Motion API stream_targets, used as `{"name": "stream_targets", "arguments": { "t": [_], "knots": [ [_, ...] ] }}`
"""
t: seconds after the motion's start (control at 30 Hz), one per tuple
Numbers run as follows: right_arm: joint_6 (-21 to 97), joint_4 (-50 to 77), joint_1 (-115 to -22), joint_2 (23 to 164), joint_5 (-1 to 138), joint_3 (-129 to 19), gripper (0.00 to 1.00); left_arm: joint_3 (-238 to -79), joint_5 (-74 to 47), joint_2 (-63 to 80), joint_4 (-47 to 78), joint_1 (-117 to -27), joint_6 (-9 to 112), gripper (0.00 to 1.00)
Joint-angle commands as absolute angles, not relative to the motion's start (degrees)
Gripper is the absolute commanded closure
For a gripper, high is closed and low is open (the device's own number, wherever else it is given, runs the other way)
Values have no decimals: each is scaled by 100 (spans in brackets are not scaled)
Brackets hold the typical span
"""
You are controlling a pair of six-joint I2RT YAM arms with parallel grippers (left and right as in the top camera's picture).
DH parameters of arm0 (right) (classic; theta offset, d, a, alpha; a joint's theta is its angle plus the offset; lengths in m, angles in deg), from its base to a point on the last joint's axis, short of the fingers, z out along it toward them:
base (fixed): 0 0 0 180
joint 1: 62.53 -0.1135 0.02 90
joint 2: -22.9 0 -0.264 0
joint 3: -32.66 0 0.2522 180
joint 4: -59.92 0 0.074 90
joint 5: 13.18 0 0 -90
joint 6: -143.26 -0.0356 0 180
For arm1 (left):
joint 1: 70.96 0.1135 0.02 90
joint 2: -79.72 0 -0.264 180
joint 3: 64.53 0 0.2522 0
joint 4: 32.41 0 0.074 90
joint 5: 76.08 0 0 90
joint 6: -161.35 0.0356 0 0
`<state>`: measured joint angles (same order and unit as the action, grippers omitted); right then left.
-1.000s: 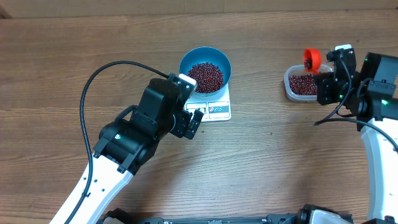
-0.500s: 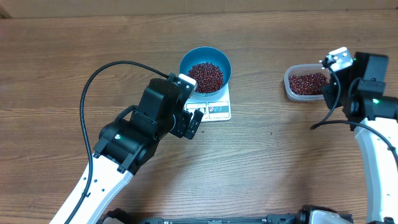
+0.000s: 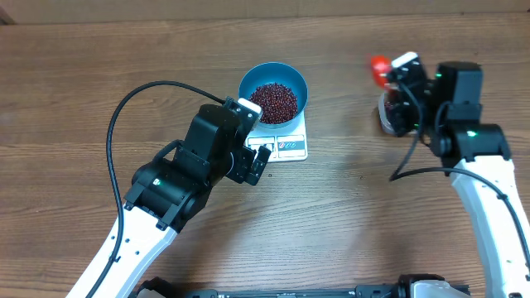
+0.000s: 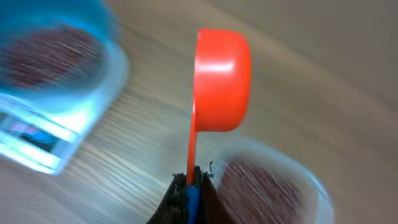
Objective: Scoop item into bowl and weigh 150g on scale
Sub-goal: 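Dip the red cup briefly into the tub beans, then carry the red cup over the teal bowl and tilt to pour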
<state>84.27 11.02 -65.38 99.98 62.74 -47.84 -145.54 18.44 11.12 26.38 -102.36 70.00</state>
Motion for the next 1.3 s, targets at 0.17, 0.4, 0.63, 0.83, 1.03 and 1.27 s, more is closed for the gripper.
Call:
{"name": "stream_targets", "arguments": {
  "t": [0.17, 0.4, 0.63, 0.83, 1.03, 1.27],
  "knots": [
    [8326, 1644, -7465, 10145, 5336, -4867, 96, -14567, 1835, 1081, 2636, -10210, 6943, 0],
    [8326, 1896, -7943, 10818, 5336, -4867, 96, -14567, 1835, 1081, 2636, -10210, 6941, 0],
    [8329, 2388, -8155, 11432, 5347, -4867, 96, -14567, 1835, 1081, 2636, -10210, 6941, 0],
    [8331, 2840, -8164, 11633, 5491, -4867, 96, -14567, 1835, 1081, 2636, -10210, 6941, 0],
    [8326, 2960, -8164, 11897, 5513, -4867, 96, -14567, 1835, 1081, 2636, -10210, 6941, 0],
    [8302, 2921, -8164, 11943, 5511, -4867, 85, -14567, 1835, 1081, 2636, -10210, 6941, 0]
  ]
}}
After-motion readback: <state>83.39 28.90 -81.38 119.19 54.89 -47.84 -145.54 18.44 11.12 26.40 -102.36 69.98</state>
